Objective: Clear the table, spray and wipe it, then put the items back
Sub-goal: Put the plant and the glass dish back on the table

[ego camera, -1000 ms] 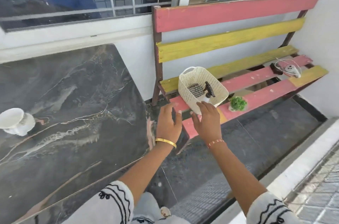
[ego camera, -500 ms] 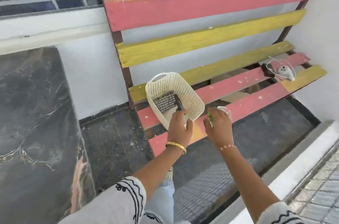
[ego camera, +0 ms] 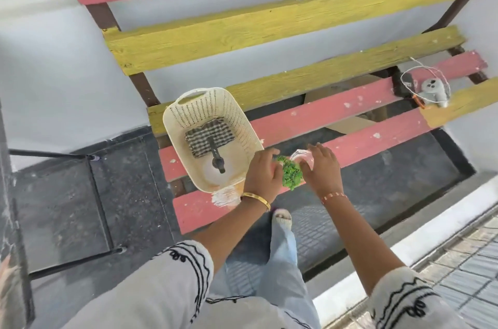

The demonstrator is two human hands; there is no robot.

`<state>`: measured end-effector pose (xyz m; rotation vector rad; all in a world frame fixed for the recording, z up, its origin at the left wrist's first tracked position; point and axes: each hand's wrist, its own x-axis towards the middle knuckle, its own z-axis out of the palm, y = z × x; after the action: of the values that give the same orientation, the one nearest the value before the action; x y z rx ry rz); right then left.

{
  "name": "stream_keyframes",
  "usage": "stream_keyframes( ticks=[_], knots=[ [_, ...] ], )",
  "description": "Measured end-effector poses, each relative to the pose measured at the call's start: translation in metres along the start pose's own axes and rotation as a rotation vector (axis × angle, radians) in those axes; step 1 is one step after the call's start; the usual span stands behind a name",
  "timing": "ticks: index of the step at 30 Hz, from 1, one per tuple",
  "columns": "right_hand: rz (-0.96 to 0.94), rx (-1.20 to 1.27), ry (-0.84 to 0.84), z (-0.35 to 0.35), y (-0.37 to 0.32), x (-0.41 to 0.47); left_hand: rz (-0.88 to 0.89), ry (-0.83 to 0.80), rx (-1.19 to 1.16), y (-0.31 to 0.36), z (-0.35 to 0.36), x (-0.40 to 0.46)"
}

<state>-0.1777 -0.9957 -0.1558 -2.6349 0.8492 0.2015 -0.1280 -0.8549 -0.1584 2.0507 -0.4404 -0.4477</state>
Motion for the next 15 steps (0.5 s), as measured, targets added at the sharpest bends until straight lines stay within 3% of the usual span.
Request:
stream_keyframes(
  ticks=[7, 15],
  knots=[
    [-0.100, 0.019, -0.197, 0.014, 0.061, 0.058, -0.193, 0.028, 0.098, -0.011, 0.071, 0.022],
    [-0.112, 0.027, -0.449, 0.050, 0.111, 0.111, -0.387, -0.107, 0.198, -0.043, 0.135, 0.034]
  ],
)
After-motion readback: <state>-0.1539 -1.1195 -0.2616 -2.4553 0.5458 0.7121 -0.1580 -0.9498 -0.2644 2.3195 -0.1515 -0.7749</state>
